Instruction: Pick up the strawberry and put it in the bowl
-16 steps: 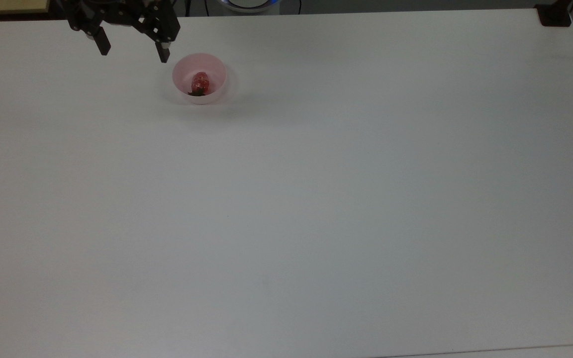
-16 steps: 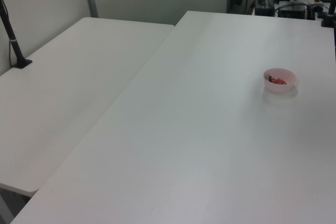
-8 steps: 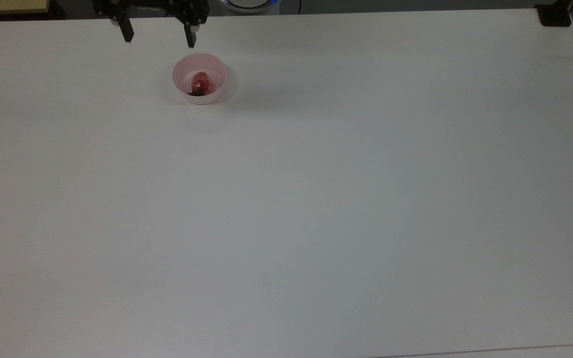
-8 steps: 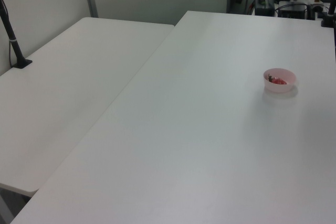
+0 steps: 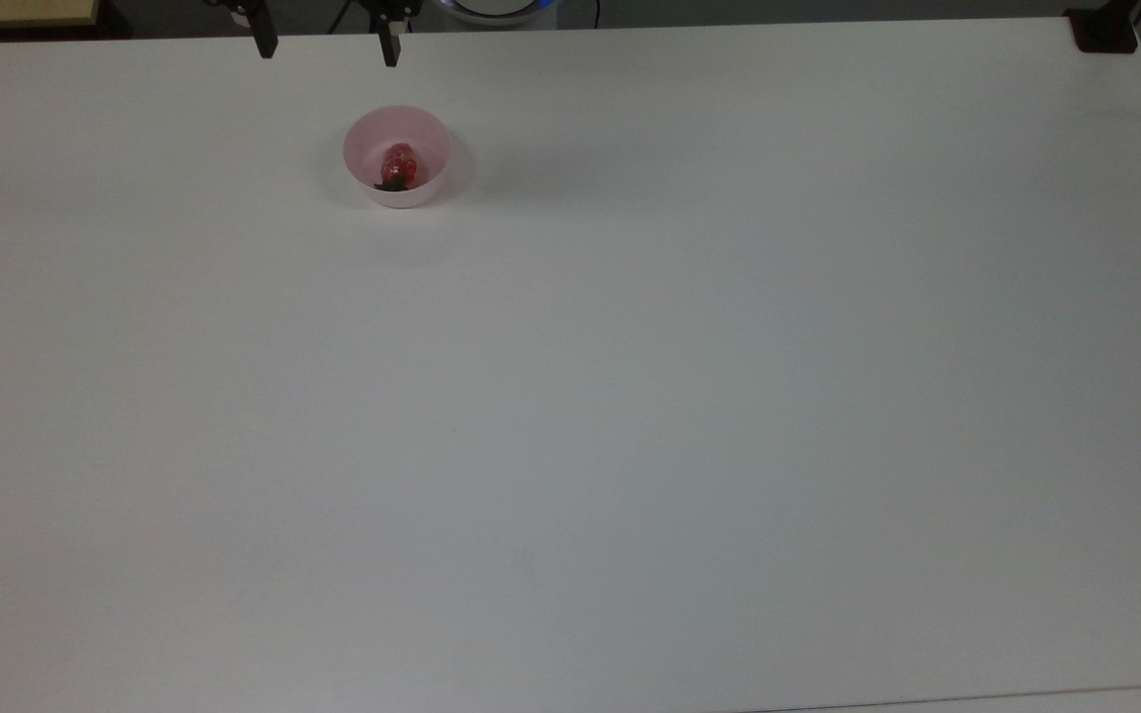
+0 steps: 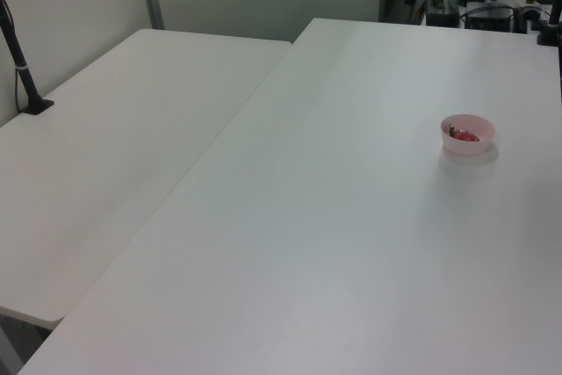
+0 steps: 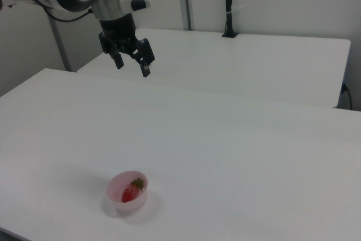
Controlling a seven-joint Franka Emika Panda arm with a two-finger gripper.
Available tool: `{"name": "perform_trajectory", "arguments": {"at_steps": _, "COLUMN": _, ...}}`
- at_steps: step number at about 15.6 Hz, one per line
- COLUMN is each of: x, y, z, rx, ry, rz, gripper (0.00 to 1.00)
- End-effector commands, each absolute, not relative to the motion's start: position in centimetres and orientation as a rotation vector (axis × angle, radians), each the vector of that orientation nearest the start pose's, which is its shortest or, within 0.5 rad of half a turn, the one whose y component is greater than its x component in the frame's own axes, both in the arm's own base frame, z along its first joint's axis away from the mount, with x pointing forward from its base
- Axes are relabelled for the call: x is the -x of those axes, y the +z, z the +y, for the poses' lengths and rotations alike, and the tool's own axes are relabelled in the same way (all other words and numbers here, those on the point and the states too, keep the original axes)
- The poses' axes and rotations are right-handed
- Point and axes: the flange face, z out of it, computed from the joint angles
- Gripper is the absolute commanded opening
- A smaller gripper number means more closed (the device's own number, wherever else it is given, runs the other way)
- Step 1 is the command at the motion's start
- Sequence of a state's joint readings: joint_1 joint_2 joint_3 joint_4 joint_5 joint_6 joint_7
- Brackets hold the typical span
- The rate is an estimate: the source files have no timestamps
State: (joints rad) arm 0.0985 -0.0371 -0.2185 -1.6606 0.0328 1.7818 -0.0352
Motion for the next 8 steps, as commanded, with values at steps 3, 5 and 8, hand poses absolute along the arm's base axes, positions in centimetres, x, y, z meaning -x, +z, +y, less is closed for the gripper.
{"name": "perform_trajectory", "arguments": {"at_steps": 3, "x": -54.28, "y": 61.71, "z": -6.05, "rx": 3.091, "ry": -0.132, "rz": 0.091, "gripper": 1.0}}
{"name": "perform_trajectory", "arguments": {"at_steps": 5, "x": -54.14, "y": 61.82, "z": -5.27, "rx": 3.091, "ry": -0.124, "rz": 0.072, "gripper": 1.0}}
{"name": "perform_trajectory", "arguments": {"at_steps": 8, "x": -54.13, "y": 61.82, "z": -5.35, "rx": 3.092, "ry": -0.125, "rz": 0.069, "gripper": 1.0}}
